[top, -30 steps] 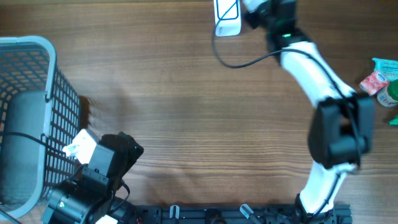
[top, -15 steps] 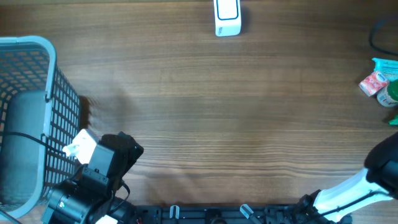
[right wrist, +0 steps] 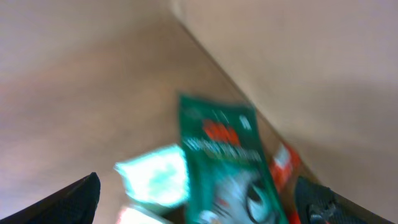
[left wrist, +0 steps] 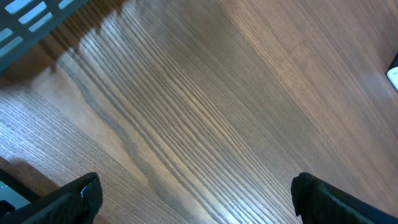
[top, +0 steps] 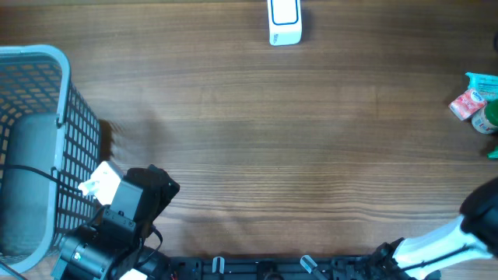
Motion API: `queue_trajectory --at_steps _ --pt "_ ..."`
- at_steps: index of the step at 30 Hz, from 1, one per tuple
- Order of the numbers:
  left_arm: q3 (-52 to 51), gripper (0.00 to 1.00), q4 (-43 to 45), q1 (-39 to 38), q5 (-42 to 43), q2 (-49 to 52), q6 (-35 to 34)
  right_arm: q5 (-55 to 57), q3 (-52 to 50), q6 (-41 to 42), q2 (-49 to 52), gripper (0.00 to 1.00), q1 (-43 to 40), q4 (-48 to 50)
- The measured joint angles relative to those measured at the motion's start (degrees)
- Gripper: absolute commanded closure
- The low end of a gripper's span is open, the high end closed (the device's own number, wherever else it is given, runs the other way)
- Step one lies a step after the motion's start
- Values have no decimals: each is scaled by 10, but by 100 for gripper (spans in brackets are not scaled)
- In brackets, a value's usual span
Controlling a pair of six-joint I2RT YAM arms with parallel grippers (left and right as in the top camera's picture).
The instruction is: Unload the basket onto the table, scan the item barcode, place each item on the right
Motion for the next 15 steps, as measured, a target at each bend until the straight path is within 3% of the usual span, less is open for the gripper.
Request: queue_trajectory --at_steps 7,11,15 --pt "0 0 0 0 0 0 0 -385 1 132 -261 0 82 12" --pt "0 0 0 0 0 0 0 -459 0 150 -376 0 155 -5" --pt "0 0 0 0 0 0 0 -482 5 155 -559 0 159 -62"
